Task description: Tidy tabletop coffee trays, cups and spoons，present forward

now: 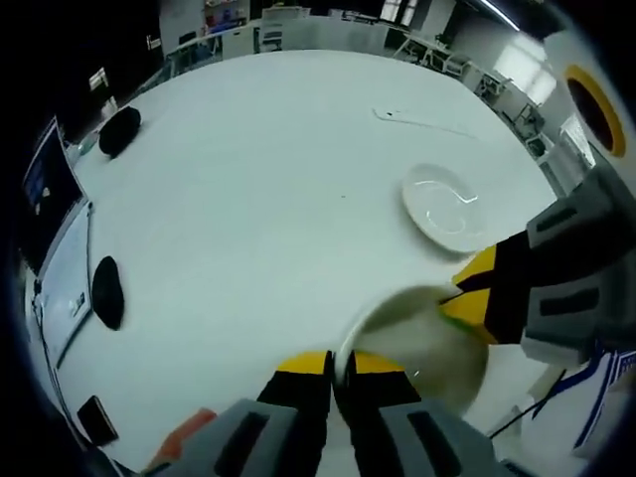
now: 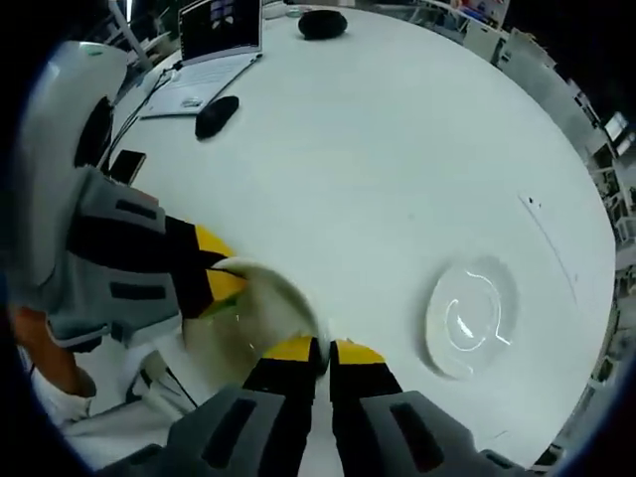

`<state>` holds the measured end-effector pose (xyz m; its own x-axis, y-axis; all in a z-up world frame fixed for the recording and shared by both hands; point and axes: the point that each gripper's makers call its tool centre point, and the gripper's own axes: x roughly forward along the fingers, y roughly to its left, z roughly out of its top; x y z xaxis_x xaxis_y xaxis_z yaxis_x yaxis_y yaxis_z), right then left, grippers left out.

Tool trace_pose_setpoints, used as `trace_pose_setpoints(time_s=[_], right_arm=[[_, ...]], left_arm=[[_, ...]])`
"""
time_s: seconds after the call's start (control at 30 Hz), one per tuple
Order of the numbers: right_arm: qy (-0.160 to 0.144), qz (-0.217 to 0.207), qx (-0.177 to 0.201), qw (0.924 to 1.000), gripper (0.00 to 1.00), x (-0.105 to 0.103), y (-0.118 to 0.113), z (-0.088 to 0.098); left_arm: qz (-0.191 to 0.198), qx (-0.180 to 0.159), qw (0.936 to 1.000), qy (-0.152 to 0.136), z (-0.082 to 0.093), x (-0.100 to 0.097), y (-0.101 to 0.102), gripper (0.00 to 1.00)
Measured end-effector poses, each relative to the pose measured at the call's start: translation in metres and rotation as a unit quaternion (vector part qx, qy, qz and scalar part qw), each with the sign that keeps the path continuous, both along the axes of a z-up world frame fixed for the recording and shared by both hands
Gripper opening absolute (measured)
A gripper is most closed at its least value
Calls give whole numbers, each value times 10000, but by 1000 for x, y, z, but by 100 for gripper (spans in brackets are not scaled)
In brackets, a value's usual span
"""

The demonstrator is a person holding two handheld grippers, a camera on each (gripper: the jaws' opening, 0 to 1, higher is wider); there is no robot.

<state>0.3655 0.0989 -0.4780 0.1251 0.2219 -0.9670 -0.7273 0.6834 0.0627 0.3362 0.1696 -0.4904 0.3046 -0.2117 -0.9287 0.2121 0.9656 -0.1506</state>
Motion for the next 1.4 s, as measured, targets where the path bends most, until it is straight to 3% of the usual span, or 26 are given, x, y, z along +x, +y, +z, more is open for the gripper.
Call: trace_pose_setpoints(time_s=[0.37,0.47,0.77,0.87,1.4], right_arm=[[-119,-308,-45,9994,6,14,-55,12],[-154,-405,-35,9991,6,22,-67,13],[-188,-571,-94,9981,6,50,-101,10],[-225,-636,-71,9977,6,50,-112,8],[-372,-856,-83,9956,6,94,-137,-3]], left_arm=[[-418,8,9990,-130,11,31,-51,8],[-507,19,9986,-176,13,48,-62,8],[-733,1,9971,-187,8,63,-97,8],[-815,-1,9964,-214,5,70,-108,9],[-820,-1,9954,-496,-2,121,-133,9]])
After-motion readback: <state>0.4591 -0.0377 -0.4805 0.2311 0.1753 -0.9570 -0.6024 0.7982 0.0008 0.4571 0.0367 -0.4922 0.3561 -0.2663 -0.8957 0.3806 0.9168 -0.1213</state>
